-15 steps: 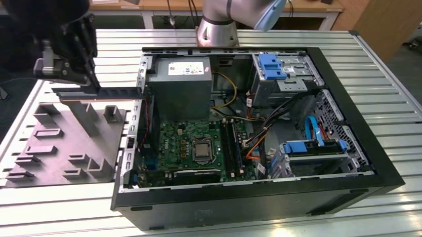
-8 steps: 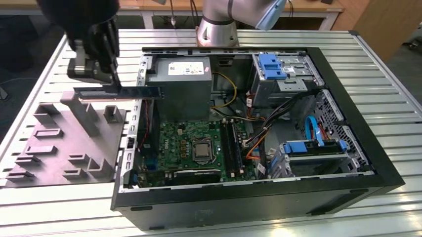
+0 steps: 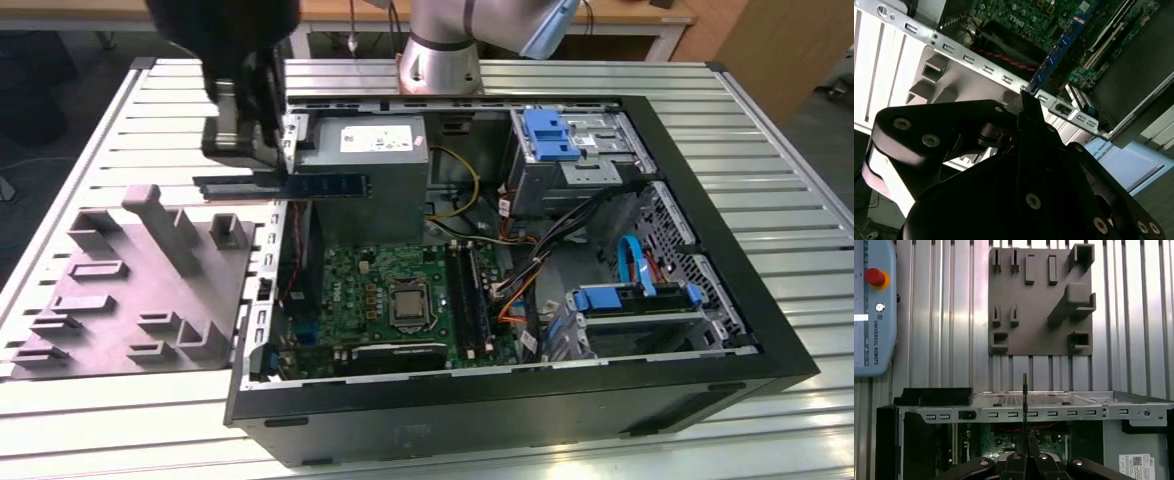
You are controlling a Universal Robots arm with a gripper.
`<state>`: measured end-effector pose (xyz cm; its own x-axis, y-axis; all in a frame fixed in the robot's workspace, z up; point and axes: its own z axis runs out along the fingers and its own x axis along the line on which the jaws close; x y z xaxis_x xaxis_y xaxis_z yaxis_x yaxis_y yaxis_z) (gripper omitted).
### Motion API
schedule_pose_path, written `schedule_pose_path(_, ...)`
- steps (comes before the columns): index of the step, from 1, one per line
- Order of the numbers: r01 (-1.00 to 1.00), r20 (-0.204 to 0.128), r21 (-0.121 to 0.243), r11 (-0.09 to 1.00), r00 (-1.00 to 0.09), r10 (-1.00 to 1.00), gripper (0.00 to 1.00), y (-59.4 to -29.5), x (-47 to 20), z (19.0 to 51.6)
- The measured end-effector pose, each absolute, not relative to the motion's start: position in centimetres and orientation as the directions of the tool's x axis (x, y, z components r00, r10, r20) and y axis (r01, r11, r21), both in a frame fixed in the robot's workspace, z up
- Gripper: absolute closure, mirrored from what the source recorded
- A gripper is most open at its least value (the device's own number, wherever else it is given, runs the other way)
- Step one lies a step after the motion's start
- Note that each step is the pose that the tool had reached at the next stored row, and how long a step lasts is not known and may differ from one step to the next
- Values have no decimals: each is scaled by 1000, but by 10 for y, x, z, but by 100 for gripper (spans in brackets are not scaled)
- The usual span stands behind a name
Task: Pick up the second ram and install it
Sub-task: 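Pick up the second ram and move it above second insertion slot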
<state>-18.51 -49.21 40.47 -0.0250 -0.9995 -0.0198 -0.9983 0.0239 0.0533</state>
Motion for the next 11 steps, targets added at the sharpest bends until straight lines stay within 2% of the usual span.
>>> schedule_pose_path(11,-998,-20,53,20,-21,-1000,88,-492,-135,405)
